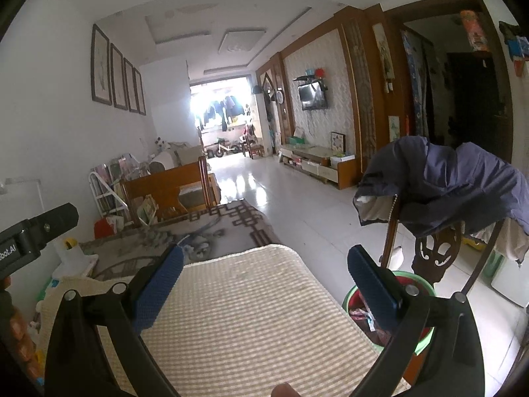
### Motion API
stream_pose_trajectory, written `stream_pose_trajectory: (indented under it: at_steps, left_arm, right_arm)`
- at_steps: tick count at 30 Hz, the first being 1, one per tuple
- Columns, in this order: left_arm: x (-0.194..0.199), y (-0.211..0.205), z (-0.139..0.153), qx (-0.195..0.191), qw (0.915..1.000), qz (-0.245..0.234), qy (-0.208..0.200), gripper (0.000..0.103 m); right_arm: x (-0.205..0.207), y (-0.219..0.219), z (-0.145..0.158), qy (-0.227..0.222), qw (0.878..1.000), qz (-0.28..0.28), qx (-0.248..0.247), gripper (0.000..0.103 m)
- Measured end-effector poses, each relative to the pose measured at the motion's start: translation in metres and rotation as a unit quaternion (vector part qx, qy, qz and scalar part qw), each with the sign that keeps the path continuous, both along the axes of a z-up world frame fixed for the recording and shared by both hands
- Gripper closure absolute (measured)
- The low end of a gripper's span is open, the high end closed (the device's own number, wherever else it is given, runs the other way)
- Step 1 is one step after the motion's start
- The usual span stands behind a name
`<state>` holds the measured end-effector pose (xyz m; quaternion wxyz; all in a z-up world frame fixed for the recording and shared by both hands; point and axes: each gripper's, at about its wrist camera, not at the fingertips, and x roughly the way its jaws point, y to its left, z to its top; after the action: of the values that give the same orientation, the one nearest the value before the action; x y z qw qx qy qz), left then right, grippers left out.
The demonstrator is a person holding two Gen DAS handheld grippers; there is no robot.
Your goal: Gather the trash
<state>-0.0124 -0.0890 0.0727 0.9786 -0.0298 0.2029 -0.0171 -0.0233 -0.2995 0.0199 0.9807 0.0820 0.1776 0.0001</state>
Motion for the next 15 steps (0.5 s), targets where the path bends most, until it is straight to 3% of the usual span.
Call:
stream_pose_trajectory:
  at_steps: [15]
  left_arm:
    - [0.000, 0.020, -0.005, -0.004, 0.9999, 0.006, 0.009, 0.005]
  right_arm:
    - [0.001, 0.011, -0.008, 0.009, 1.000, 0.001, -0.006, 0.007]
